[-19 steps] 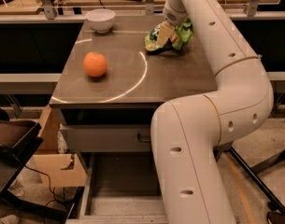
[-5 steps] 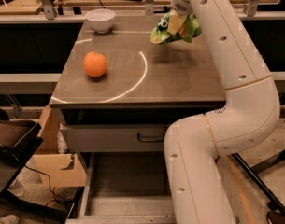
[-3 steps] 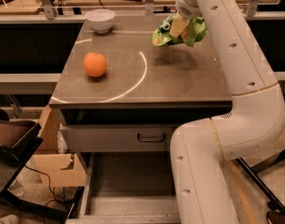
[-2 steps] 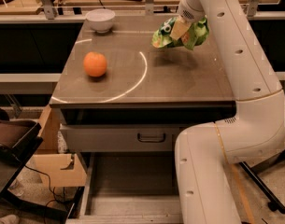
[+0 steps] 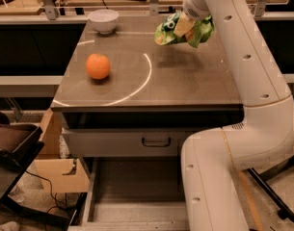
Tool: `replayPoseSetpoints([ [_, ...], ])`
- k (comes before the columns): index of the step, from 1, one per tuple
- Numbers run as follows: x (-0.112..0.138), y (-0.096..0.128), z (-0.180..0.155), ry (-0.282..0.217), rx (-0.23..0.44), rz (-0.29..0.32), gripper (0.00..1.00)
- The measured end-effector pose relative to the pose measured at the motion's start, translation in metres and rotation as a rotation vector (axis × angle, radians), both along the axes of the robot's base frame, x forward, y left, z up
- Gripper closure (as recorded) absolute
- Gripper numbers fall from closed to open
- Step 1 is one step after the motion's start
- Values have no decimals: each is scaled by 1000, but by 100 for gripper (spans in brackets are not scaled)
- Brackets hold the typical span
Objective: Place green rice chip bag into middle drawer
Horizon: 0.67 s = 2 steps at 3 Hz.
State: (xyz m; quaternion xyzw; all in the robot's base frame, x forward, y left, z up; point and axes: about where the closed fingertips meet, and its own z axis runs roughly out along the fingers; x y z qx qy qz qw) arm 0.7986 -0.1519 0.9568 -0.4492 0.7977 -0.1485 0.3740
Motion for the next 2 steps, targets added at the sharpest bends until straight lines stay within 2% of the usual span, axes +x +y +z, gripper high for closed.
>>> replayPoseSetpoints([
  [1,-12,3,31,-79,-24,8,100],
  [2,-24,7,56,-118,-60,12,100],
])
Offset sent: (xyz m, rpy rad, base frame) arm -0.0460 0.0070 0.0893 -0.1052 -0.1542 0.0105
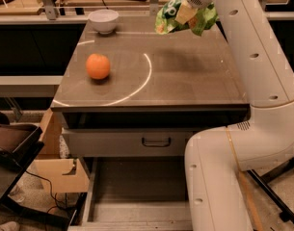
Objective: Place green rice chip bag into middle drawer
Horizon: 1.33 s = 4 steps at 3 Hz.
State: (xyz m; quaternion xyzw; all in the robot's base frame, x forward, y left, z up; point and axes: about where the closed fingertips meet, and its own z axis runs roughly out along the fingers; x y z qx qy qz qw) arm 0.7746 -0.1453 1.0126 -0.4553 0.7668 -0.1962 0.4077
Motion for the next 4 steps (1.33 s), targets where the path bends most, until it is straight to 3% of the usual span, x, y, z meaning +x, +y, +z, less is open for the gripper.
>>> replayPoseSetpoints([
  [2,-17,-2,29,12,-97,-36,100],
  [4,-36,4,69,13,-245,-76,100],
])
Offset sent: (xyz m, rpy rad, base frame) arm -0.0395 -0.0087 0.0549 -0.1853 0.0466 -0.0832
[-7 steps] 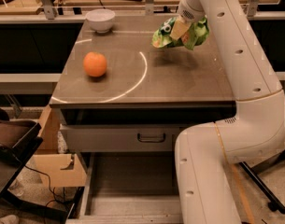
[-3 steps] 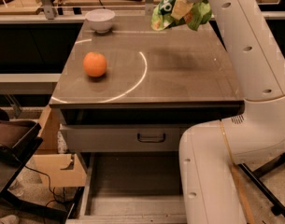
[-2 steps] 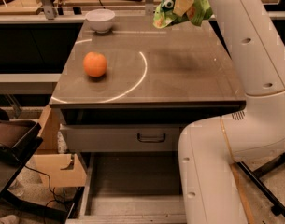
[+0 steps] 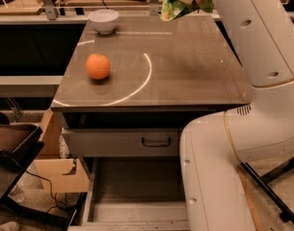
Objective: Place green rice chip bag into middle drawer
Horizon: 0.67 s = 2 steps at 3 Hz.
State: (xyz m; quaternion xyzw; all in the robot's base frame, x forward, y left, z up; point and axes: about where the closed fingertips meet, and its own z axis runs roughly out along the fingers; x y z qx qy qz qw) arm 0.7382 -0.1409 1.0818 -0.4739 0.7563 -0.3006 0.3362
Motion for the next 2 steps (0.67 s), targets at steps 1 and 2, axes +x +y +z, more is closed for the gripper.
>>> replayPoseSetpoints([
  [1,-11,7,21,-14,-65,-5,100],
  [2,-23,19,45,-39,-141,-4,100],
])
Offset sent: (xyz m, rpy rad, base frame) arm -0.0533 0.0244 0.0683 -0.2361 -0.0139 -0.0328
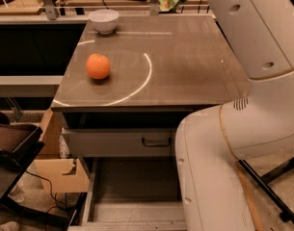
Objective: Place green rice chip bag into middle drawer
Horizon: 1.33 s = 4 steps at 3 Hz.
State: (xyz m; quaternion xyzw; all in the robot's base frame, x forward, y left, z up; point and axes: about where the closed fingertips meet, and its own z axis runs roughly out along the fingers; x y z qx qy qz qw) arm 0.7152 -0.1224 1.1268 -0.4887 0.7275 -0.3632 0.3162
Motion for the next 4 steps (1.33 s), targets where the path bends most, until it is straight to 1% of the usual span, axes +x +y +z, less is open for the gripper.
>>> replayPoseSetpoints([
  [1,-14,14,25,-25,-94,-5,100],
  [2,-24,26,41,-43,-164,-5,100],
  [3,-26,39,55,-76,-209,20,100],
  [4,-21,41,56,-90,-208,29,100],
])
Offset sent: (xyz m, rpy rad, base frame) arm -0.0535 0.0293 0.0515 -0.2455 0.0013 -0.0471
